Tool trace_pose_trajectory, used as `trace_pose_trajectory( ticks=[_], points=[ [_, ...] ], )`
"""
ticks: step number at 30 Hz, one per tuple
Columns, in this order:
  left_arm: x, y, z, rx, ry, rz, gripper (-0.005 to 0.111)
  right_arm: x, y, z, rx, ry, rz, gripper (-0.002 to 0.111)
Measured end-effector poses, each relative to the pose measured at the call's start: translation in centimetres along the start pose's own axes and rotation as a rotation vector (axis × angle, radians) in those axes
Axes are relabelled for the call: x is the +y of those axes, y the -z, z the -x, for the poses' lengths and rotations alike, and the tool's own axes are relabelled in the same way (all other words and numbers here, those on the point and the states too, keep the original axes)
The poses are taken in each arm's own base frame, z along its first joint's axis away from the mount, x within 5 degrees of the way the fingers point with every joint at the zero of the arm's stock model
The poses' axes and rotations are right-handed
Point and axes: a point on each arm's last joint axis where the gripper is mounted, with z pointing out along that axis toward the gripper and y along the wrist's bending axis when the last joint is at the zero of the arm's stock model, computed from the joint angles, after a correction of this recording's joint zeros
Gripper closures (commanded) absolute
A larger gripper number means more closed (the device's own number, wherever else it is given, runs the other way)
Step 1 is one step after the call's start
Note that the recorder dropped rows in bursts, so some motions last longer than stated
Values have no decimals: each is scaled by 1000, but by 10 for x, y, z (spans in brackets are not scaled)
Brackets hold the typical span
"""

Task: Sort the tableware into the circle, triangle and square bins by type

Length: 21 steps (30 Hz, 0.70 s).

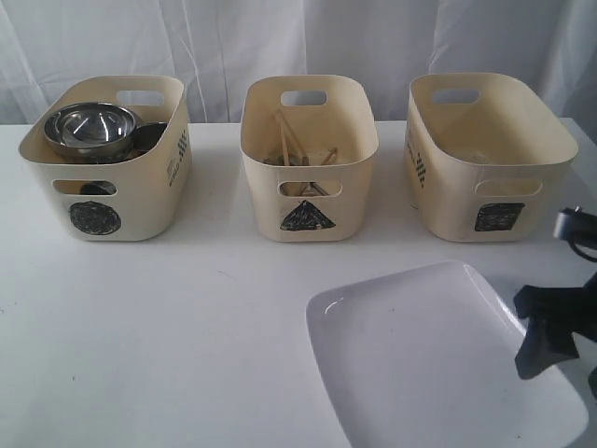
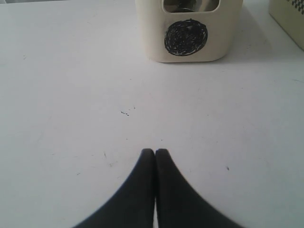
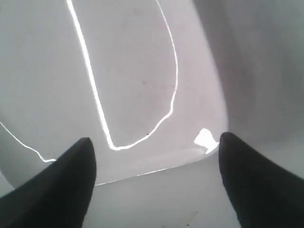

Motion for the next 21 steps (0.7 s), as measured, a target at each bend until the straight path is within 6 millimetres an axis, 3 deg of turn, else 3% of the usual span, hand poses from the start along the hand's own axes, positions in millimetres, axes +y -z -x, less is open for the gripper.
trace_pose_trajectory(
  ticks=[8,21],
  points=[
    [0,0,0,0,0,0,107,-19,-16,-4,140,77,-149,40],
    [0,0,0,0,0,0,107,-23,-46,-2,68,109,-104,40]
  ],
)
